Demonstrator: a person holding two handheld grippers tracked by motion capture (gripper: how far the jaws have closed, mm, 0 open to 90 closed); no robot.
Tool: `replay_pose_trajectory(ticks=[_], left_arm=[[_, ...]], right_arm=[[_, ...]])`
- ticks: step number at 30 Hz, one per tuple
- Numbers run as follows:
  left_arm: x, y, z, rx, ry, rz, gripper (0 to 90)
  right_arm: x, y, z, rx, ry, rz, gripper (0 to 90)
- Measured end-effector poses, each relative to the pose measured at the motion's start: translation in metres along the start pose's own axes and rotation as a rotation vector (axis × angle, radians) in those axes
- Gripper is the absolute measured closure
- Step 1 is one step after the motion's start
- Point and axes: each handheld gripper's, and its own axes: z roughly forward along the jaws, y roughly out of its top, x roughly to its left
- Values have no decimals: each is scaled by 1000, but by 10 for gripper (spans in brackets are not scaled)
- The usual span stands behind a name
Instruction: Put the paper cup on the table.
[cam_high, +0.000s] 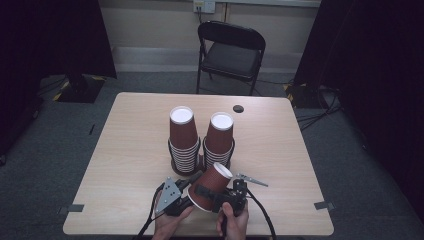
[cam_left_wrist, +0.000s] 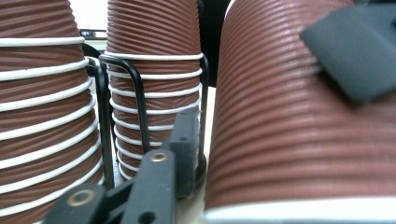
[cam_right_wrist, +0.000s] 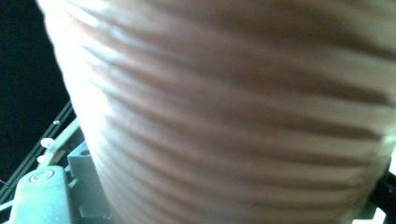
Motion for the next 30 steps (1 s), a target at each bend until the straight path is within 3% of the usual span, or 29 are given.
replay_pose_trajectory(ticks=[7, 21, 30], left_arm=[[1, 0, 1, 16, -13, -13, 790], [1, 0, -3, 37, -9, -24, 834], [4, 2, -6, 58, -17, -41, 840]], right_arm=[[-1, 2, -1, 2, -2, -7, 108], [-1, 13, -8, -36, -57, -44, 100], [-3, 19, -9, -43, -53, -47, 105]])
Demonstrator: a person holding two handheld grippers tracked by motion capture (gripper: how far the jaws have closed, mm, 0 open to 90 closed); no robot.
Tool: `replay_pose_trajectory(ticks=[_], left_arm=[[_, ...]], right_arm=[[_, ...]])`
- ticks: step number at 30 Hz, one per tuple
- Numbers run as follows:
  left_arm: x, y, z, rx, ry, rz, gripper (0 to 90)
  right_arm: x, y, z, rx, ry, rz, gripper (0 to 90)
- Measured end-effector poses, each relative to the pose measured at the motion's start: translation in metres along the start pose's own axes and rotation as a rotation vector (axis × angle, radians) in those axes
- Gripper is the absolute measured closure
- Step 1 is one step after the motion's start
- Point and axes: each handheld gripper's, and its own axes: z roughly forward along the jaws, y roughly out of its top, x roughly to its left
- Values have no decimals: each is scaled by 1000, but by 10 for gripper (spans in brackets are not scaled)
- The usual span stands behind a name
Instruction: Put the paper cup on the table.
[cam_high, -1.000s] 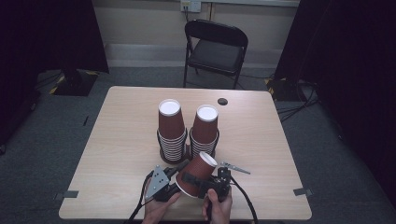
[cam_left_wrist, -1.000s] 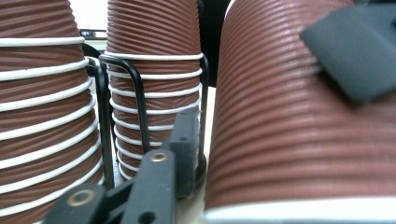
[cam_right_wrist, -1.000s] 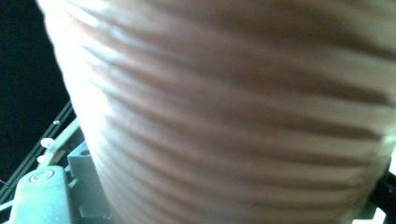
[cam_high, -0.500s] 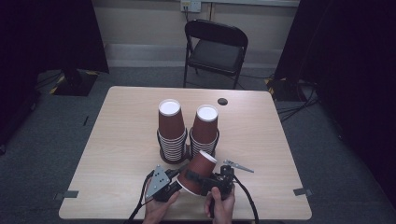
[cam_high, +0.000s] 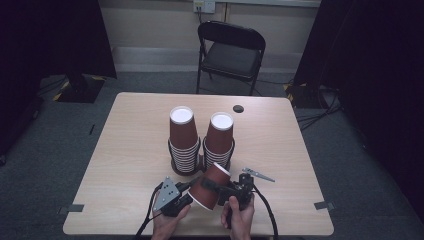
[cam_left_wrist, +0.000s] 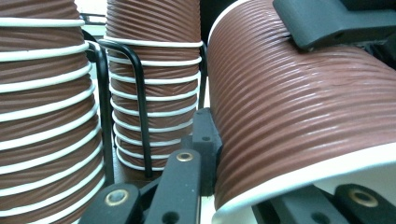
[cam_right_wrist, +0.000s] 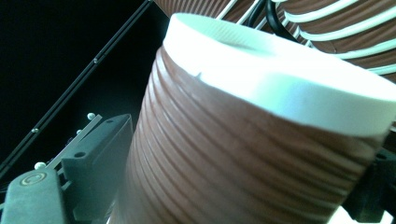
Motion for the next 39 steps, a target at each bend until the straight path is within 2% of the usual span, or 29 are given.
replay_pose_trajectory(ticks=[3, 6, 15, 20, 25, 29, 30, 32, 33, 35, 37, 39], left_arm=[[0, 1, -2, 0, 3, 12, 844], [-1, 1, -1, -8, -1, -4, 846], [-2, 1, -4, -3, -5, -2, 849], [1, 3, -9, 7, -4, -6, 852], [6, 3, -13, 43, 19, -7, 853], [12, 6, -17, 71, 38, -3, 854], [15, 7, -19, 87, 30, 2, 854], [17, 8, -19, 94, 19, 3, 854], [19, 10, -20, 122, 4, 13, 855], [20, 10, -20, 128, -4, 14, 855], [23, 11, -21, 142, -16, -7, 855], [23, 12, -21, 152, -9, -5, 856]], right_arm=[[0, 1, -1, 0, 0, -1, 101], [1, 2, -2, -8, 0, -5, 100], [0, 8, -9, -41, -11, -9, 127], [-2, 13, -16, -84, -22, -31, 138], [-5, 17, -25, -131, -53, -40, 143], [-5, 17, -30, -147, -80, -70, 139], [-6, 17, -32, -164, -125, -105, 134], [-6, 16, -32, -166, -143, -118, 133], [-6, 15, -33, -158, -201, -166, 131], [-6, 14, -33, -148, -206, -169, 136], [-7, 11, -36, -125, -227, -211, 135], [-8, 9, -40, -104, -213, -236, 131]])
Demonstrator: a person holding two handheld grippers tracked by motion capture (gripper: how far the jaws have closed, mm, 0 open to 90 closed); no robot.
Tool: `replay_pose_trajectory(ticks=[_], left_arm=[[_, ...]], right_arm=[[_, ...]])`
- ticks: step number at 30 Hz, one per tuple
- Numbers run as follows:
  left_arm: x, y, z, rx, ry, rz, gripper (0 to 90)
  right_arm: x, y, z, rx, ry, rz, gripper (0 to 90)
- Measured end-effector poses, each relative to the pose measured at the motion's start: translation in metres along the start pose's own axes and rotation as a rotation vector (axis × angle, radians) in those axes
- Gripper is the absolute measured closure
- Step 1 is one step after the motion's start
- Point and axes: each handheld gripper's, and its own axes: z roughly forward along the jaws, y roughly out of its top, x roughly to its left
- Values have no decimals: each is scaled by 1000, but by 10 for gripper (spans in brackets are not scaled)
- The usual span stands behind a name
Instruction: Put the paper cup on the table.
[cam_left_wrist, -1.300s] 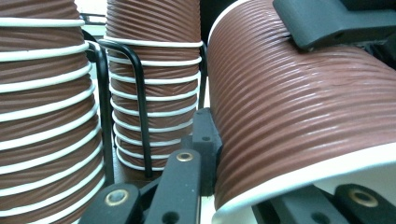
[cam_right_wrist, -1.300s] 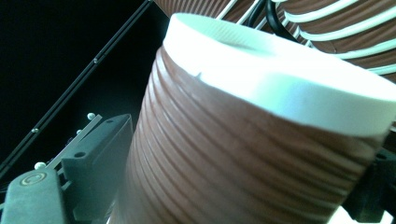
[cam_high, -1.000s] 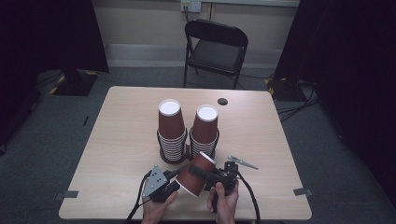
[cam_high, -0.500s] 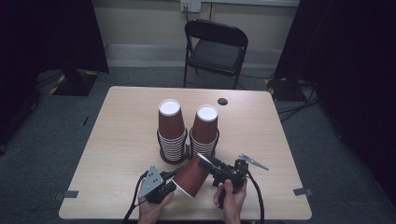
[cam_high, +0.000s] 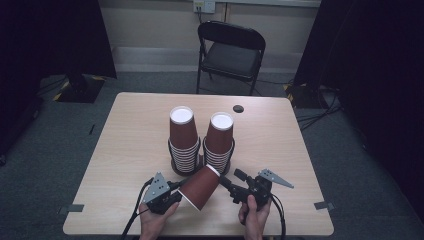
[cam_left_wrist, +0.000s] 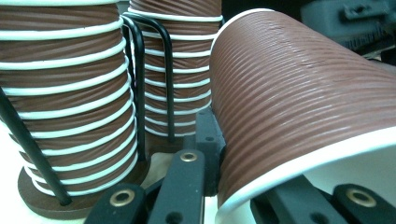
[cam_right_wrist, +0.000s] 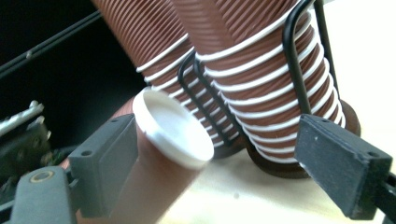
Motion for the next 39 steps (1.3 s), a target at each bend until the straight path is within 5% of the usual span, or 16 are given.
replay_pose_trajectory(ticks=[6, 8, 13, 15, 17, 18, 22, 26, 31, 39], left_arm=[[3, 4, 1, 47, 15, 23, 857], [4, 7, 0, 63, 10, 21, 857], [6, 11, 0, 96, 8, 17, 858], [9, 14, -1, 122, -20, 2, 860], [10, 15, -2, 137, -22, 2, 862], [11, 18, -3, 157, -30, 9, 862], [12, 23, -3, 176, -35, 4, 861], [15, 26, -4, 191, -36, -2, 860], [17, 29, -2, 227, -38, -14, 860], [20, 35, 2, 320, -65, -16, 860]], right_arm=[[-3, -7, -8, 28, 56, -103, 131], [-4, -9, -9, 34, 94, -116, 133], [-6, -11, -8, 68, 99, -147, 140], [-7, -15, -9, 73, 55, -246, 137], [-7, -16, -9, 74, 47, -269, 136], [-6, -18, -9, 86, 61, -337, 134], [-2, -24, -5, 91, 15, -462, 130], [-1, -28, -2, 98, 9, -488, 133], [8, -33, 3, 163, -30, -624, 144], [12, -37, 5, 171, -19, -692, 172]])
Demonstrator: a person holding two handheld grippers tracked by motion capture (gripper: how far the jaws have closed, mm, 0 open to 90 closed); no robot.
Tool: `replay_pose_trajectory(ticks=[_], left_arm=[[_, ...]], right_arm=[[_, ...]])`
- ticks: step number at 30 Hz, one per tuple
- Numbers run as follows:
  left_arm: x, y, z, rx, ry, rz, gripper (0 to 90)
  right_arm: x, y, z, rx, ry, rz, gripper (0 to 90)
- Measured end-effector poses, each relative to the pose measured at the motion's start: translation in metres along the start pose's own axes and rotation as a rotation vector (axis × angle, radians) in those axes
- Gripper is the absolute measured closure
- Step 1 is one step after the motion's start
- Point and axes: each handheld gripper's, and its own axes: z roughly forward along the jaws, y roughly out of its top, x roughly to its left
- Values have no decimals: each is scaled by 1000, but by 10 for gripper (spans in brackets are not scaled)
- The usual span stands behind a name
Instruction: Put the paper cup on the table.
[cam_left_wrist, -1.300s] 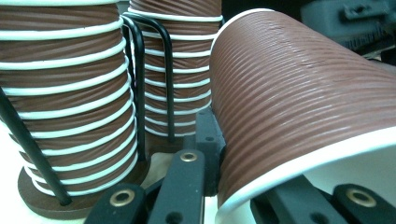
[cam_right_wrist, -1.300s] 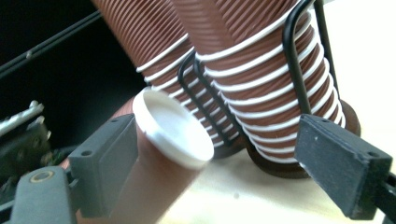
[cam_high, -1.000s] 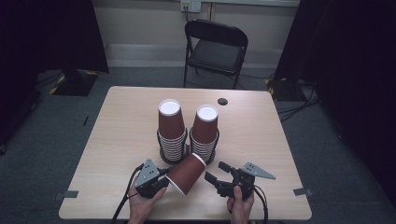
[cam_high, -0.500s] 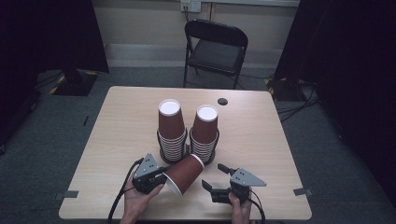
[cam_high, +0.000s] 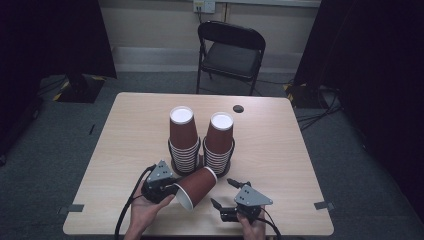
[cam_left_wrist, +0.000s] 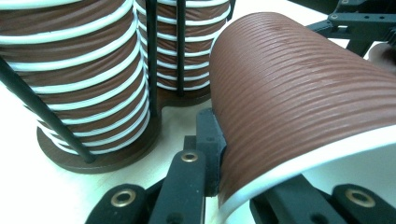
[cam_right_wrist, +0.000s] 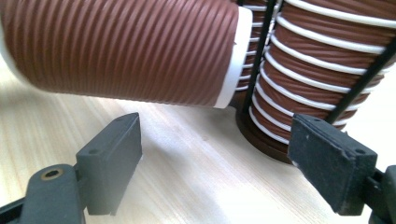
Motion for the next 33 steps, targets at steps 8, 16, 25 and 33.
replay_pose_trajectory(ticks=[8, 16, 25, 33], left_arm=[[1, 9, 1, 54, -22, 0, 859], [1, 16, 3, 96, -30, 6, 860], [-1, 28, 4, 146, -43, 16, 859], [-3, 34, 8, 202, -57, 38, 859]], right_arm=[[5, 2, 1, 38, -50, -113, 173], [12, 4, 3, 42, -104, -266, 173], [18, 11, 5, 67, -114, -352, 142], [25, 14, 8, 82, -162, -485, 132]])
